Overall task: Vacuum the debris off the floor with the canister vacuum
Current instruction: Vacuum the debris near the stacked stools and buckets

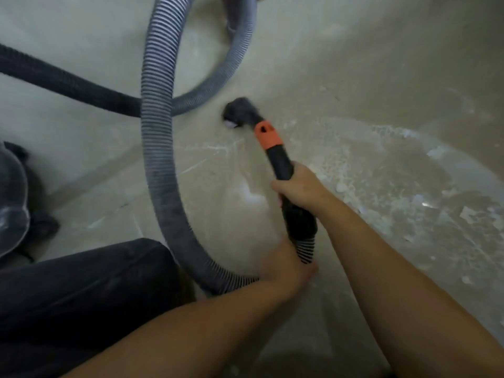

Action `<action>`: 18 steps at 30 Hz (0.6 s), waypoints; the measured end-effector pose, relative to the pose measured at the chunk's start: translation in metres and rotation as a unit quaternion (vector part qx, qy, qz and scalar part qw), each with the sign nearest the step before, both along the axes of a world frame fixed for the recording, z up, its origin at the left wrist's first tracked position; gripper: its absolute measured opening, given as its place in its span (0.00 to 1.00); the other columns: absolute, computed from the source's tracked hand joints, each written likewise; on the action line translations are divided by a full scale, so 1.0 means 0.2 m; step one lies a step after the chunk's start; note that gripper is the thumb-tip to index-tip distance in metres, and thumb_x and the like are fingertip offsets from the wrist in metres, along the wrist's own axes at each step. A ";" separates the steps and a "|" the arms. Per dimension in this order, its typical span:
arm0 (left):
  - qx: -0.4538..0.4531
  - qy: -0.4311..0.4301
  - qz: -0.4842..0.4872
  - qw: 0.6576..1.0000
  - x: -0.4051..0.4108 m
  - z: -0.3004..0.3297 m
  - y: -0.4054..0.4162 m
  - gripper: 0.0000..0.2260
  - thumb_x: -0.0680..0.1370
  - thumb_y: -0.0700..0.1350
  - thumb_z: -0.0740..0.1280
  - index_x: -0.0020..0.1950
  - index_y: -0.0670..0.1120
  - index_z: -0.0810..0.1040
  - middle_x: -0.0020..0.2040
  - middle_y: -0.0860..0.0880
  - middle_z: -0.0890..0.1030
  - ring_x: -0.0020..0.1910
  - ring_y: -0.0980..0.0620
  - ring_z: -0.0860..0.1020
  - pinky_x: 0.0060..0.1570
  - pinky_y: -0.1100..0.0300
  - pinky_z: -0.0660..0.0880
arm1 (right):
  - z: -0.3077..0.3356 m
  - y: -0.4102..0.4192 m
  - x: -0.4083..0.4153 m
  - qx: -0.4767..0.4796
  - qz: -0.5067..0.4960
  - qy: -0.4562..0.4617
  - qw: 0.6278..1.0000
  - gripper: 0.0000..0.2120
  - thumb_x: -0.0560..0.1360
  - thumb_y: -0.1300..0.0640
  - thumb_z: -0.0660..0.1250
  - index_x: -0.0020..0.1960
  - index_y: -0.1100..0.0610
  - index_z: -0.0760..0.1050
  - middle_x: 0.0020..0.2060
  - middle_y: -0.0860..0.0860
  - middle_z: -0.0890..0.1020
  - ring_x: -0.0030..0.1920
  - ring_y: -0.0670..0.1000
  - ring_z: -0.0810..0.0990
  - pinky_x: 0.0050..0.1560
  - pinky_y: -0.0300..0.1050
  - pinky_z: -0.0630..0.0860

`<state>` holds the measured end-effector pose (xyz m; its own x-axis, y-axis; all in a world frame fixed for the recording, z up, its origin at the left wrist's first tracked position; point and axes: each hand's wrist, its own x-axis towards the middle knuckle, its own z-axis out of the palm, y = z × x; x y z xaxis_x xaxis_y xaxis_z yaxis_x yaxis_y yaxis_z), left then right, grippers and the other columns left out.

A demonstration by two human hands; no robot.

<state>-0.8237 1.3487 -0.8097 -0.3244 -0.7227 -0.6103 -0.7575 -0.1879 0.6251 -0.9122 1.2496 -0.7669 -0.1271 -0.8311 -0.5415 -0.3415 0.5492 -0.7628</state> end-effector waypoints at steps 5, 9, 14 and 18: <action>0.047 0.070 0.112 0.990 0.01 -0.06 0.23 0.20 0.78 0.53 0.59 0.70 0.53 0.67 0.62 0.58 0.71 0.62 0.55 0.70 0.59 0.60 0.66 | -0.02 0.05 0.23 0.031 0.288 0.001 0.957 0.12 0.71 0.61 0.69 0.52 0.56 0.71 0.37 0.56 0.81 0.32 0.53 0.80 0.27 0.36 0.73; 0.023 0.049 0.121 0.991 0.00 -0.01 0.19 0.20 0.75 0.50 0.67 0.67 0.52 0.69 0.60 0.49 0.77 0.58 0.48 0.77 0.51 0.60 0.71 | 0.00 0.07 0.09 0.004 0.130 0.042 0.991 0.13 0.72 0.61 0.68 0.54 0.58 0.71 0.34 0.52 0.78 0.29 0.49 0.77 0.24 0.33 0.71; 0.014 0.005 0.023 1.000 0.00 0.06 0.10 0.20 0.74 0.49 0.69 0.63 0.47 0.69 0.49 0.48 0.75 0.48 0.47 0.77 0.44 0.58 0.72 | 0.02 0.09 -0.04 -0.016 -0.059 0.077 0.995 0.12 0.71 0.60 0.68 0.53 0.58 0.70 0.40 0.58 0.81 0.30 0.51 0.79 0.26 0.38 0.71; 0.053 0.009 0.089 0.995 0.04 0.04 0.25 0.22 0.74 0.51 0.68 0.67 0.50 0.71 0.60 0.49 0.78 0.58 0.47 0.77 0.52 0.58 0.73 | 0.04 0.15 0.13 -0.017 0.140 0.066 0.988 0.12 0.71 0.61 0.68 0.51 0.55 0.68 0.34 0.50 0.76 0.27 0.48 0.76 0.21 0.32 0.68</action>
<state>-0.8166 1.3978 -0.8012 -0.2074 -0.7022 -0.6811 -0.6954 -0.3838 0.6075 -0.8861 1.2788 -0.7587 0.0424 -0.8616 -0.5059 -0.5733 0.3937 -0.7186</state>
